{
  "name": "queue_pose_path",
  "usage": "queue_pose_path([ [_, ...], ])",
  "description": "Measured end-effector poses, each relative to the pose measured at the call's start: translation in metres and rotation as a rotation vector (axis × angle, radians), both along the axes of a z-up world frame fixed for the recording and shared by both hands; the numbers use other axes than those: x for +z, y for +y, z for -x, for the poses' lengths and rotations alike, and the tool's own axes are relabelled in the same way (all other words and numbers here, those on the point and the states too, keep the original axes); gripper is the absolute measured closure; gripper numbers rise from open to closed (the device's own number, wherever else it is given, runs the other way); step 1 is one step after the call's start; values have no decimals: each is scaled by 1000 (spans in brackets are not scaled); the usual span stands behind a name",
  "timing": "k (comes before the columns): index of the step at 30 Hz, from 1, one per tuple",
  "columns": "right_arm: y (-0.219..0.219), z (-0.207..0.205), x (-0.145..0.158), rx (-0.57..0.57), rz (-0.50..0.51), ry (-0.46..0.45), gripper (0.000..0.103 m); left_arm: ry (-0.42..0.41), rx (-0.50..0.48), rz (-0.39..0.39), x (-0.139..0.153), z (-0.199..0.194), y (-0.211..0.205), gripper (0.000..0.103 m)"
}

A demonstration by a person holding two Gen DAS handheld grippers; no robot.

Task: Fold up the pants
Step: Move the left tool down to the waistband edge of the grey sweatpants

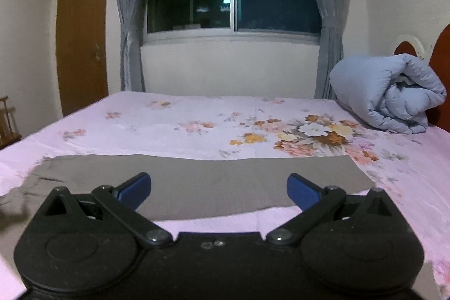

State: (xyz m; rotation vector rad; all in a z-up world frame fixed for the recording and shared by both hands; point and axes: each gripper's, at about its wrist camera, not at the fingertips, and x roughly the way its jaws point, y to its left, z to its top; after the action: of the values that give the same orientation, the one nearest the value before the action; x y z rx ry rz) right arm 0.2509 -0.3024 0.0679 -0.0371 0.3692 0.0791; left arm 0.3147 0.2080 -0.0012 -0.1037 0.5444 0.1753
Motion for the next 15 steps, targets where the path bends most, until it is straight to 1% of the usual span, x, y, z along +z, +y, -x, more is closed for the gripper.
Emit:
queue_pose_path([
  [2,7,-34,-7,-12,24,23,6,7,6,-28,-8,-29,7,0],
  [4,13,-68,-16,-14,34,51,6,32,-8,-46,-16,-57,10,0],
  [6,21,-102,-24,-8,31,78,6,49,-34,-48,-24,-83,11,0],
  [8,30,-125,-30,0,28,91,6,76,-46,-47,-31,-109,14,0],
  [11,40,-149,-38,27,28,97,6,98,-45,-13,-43,-142,24,0],
  [15,46,-164,-47,44,38,94,6,140,-4,24,-60,-177,32,0],
])
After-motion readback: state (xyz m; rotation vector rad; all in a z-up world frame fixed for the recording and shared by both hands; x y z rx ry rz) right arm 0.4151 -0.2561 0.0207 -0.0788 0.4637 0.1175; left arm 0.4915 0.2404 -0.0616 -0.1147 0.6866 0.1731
